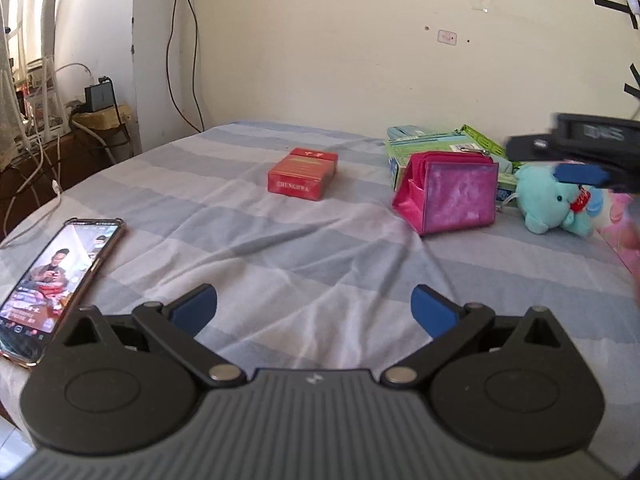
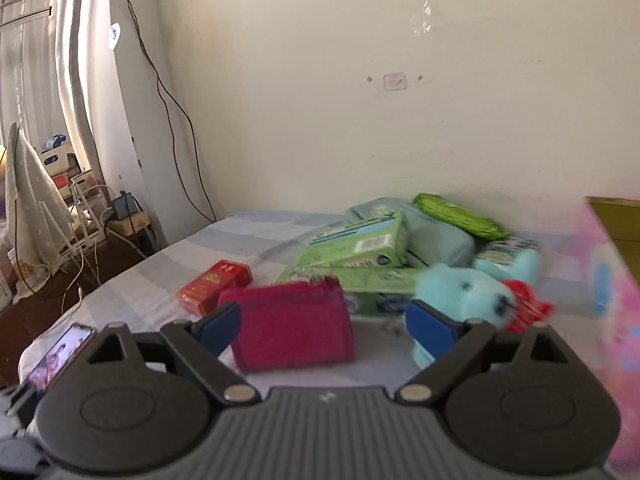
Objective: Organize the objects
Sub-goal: 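Move both grippers toward the pink wallet on the bed, then close both grippers together on the pink wallet and lift it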
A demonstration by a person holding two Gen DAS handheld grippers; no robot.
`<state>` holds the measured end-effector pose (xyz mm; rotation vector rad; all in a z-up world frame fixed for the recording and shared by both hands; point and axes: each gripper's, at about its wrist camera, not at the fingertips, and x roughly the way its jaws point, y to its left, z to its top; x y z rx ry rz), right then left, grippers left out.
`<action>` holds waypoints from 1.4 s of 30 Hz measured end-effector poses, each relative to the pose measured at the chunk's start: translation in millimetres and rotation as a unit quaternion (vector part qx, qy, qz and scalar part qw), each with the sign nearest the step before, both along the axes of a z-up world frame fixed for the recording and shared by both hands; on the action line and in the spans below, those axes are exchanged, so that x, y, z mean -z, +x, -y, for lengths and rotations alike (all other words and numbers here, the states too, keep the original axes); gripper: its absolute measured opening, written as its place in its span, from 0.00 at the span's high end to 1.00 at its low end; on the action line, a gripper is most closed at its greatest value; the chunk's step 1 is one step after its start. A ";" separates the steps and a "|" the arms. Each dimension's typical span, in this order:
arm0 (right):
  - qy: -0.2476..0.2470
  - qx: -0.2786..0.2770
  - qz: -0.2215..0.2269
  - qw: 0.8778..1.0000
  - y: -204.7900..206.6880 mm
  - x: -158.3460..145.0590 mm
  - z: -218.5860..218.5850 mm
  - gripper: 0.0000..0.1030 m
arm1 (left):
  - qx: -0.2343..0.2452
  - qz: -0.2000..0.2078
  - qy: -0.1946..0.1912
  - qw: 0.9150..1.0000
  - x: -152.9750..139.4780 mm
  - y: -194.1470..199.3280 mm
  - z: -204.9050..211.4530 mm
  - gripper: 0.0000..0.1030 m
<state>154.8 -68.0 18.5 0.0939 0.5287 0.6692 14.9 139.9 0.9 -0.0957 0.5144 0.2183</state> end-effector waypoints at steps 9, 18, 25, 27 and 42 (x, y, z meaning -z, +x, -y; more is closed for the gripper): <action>0.036 -0.046 -0.036 0.998 40.2 29.5 -16.2 0.05 | 0.062 0.032 -0.005 0.998 -17.0 26.6 2.6 0.00; 0.054 -0.054 -0.028 0.997 33.9 33.9 14.0 0.17 | 0.147 0.030 0.011 0.989 -14.8 86.4 20.5 0.10; 0.046 -0.083 -0.036 0.995 39.9 37.6 2.2 0.33 | 0.167 0.020 -0.024 0.985 -6.6 107.3 20.6 0.27; 0.047 -0.095 -0.038 0.994 40.0 39.7 0.4 0.39 | 0.180 0.001 -0.055 0.982 -4.9 114.0 18.2 0.42; 0.019 -0.084 -0.026 0.996 -32.4 29.8 40.7 0.70 | 0.197 0.019 -0.073 0.977 -17.6 58.9 41.3 0.56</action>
